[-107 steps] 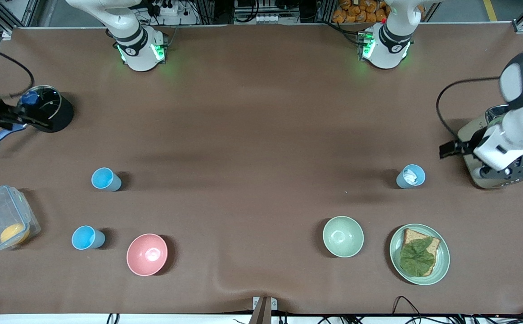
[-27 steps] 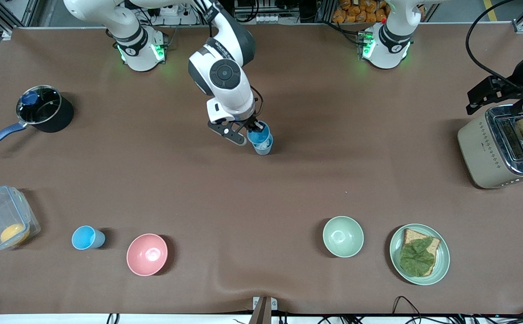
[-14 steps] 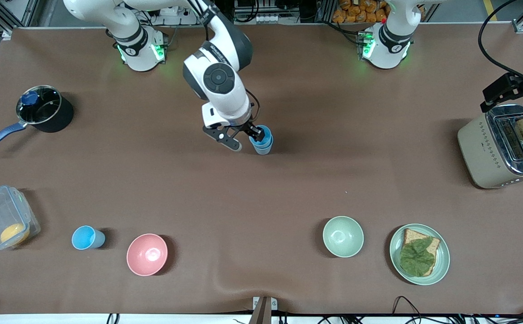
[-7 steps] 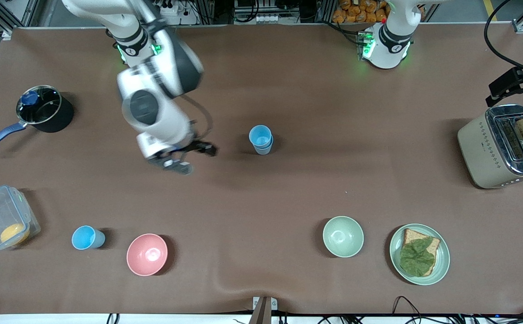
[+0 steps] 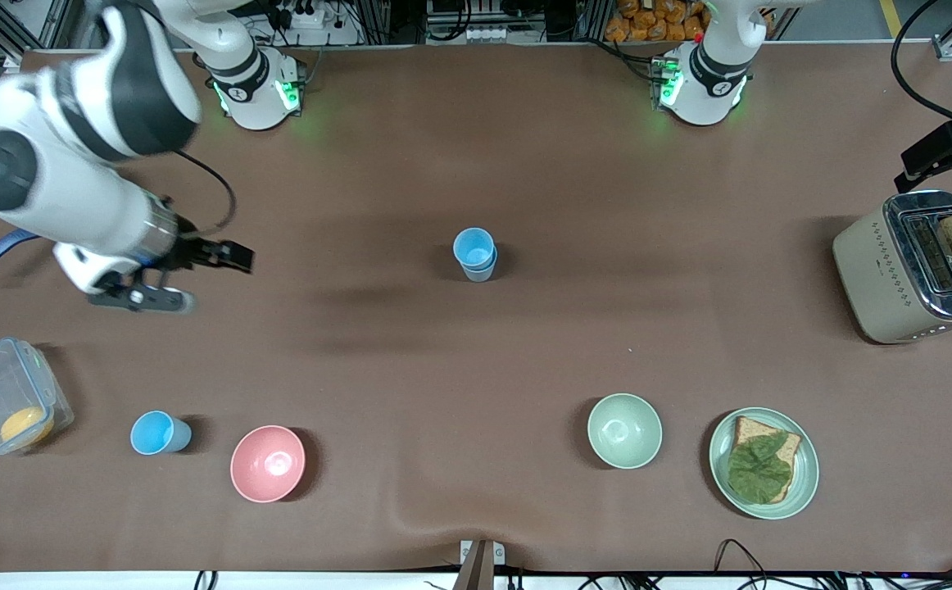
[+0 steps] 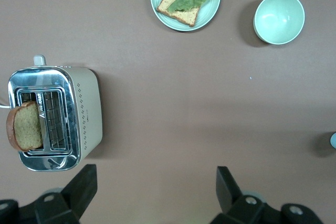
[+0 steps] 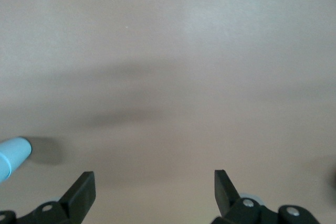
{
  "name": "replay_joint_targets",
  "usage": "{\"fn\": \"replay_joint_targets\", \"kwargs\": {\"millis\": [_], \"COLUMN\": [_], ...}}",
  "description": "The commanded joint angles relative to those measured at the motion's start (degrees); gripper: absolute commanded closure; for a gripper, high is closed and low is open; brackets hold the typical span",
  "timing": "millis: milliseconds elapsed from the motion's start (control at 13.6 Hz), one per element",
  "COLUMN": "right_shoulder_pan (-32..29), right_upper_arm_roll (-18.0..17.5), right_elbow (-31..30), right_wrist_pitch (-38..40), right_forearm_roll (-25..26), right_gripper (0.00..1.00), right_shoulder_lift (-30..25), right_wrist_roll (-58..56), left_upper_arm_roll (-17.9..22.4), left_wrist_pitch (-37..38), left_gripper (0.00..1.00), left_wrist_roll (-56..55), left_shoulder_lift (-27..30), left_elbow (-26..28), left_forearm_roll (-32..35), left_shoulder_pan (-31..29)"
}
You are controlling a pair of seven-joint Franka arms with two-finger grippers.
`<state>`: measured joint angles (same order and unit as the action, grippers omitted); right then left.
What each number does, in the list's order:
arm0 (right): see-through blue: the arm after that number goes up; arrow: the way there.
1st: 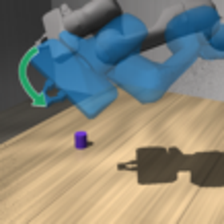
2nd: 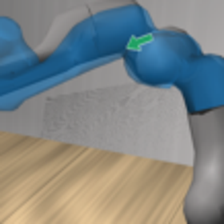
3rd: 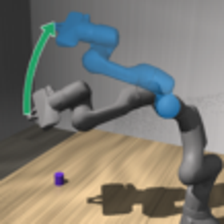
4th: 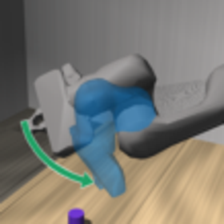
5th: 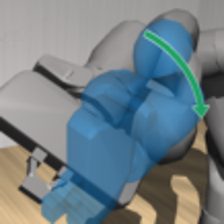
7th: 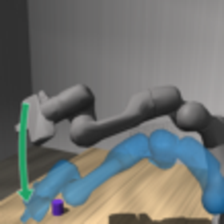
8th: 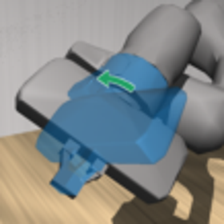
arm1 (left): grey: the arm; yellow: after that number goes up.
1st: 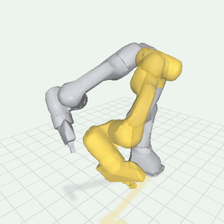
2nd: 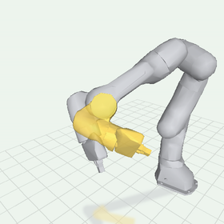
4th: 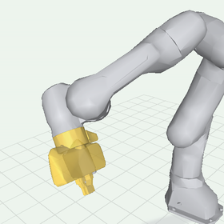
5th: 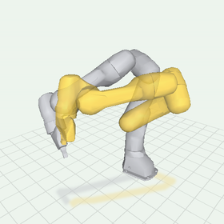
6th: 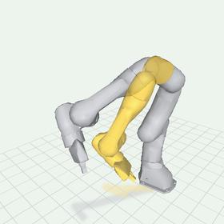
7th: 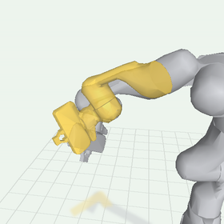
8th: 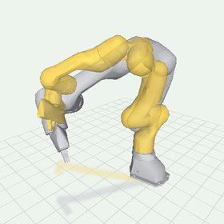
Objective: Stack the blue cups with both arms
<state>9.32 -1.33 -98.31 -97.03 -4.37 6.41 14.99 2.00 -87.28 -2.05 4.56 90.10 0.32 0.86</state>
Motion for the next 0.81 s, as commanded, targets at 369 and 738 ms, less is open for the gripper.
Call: {"fn": "replay_joint_targets", "kwargs": {"millis": [369,738], "right_shoulder_pan": [-13.28,-13.72], "right_upper_arm_roll": [-9.30,-7.81], "right_elbow": [-0.83,4.79], "right_wrist_pitch": [5.18,9.84], "right_forearm_roll": [3.49,5.51], "right_gripper": [0.00,0.00], "right_shoulder_lift": [-8.43,-8.88], "right_wrist_roll": [-9.00,-12.09], "left_upper_arm_roll": [0.46,0.20], "left_wrist_pitch": [1.94,2.55], "left_gripper": [0.00,0.00], "left_wrist_roll": [3.11,3.11], "left_shoulder_lift": [1.15,1.15], "left_elbow": [-0.01,-0.10], "left_forearm_roll": [-0.23,-0.14], "left_shoulder_pan": [0.46,0.81]}}
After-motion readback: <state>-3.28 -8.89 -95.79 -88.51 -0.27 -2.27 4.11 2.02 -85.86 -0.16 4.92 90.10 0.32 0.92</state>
